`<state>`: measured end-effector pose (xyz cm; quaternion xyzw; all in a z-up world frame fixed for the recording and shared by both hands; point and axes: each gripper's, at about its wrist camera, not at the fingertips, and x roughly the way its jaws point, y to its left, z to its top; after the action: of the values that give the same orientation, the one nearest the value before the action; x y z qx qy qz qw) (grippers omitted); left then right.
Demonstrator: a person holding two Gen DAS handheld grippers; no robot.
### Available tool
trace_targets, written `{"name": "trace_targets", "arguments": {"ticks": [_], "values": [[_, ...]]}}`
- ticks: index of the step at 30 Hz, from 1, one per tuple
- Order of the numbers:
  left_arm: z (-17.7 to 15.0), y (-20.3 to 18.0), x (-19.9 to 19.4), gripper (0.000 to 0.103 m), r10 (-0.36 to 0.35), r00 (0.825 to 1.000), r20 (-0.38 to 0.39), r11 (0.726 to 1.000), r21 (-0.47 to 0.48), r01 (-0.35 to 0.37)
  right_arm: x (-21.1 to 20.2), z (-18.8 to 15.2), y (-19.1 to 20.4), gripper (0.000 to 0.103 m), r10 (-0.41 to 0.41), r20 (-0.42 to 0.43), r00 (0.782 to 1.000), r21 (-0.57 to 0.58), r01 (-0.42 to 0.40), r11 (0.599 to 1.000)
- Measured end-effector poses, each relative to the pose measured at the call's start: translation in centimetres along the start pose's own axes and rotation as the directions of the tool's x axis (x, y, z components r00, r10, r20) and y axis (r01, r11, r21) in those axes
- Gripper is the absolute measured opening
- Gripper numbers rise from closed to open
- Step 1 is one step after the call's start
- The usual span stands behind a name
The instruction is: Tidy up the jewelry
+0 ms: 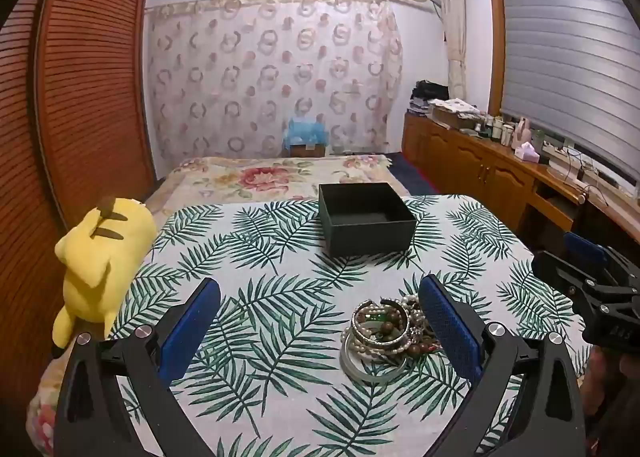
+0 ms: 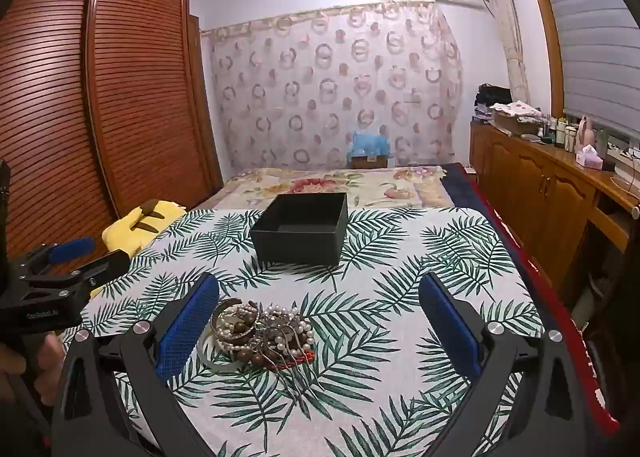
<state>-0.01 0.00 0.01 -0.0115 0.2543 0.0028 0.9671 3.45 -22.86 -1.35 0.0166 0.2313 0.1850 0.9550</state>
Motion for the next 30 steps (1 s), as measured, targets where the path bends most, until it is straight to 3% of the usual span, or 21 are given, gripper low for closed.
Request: {"name": "trace_targets", "arguments": {"ticks": [30], "values": [[0.5,0.1,-0.6,0.096,-0.009,1.0,0.03,1.0,-0.009,0.009,-0.4,0.2,0.1,0.101,-0.001,0.003,1.0,-0.003,0.001,1.0]]}}
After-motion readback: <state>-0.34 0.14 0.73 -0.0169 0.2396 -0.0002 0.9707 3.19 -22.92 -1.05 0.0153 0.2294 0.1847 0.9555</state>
